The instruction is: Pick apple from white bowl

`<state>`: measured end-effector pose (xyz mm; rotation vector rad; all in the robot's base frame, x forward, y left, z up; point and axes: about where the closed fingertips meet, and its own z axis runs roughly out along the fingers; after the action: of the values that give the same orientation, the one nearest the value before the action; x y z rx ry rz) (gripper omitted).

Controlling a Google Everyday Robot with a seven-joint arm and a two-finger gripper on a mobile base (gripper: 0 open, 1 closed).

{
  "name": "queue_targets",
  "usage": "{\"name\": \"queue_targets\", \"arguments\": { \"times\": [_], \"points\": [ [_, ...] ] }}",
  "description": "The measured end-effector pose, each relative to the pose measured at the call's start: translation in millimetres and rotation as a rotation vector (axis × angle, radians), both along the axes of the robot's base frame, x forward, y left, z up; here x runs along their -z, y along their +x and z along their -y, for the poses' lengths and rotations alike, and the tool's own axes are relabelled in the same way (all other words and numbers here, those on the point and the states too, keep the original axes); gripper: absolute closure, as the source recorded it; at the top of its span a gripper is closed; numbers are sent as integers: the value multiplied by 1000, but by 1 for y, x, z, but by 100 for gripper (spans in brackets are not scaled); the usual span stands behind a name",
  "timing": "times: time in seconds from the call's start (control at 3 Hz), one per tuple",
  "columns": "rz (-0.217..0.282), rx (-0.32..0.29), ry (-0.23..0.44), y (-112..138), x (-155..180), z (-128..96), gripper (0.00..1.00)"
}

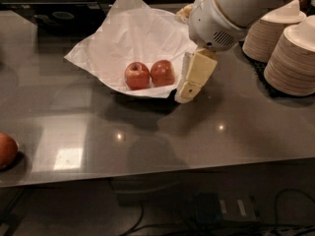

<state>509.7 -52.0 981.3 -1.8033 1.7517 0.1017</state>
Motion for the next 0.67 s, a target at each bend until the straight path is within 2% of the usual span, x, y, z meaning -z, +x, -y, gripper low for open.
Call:
{"name": "queue_targets", "arguments": {
  "times": [0.67],
  "points": [
    [3,22,22,5,7,2,0]
  ]
}}
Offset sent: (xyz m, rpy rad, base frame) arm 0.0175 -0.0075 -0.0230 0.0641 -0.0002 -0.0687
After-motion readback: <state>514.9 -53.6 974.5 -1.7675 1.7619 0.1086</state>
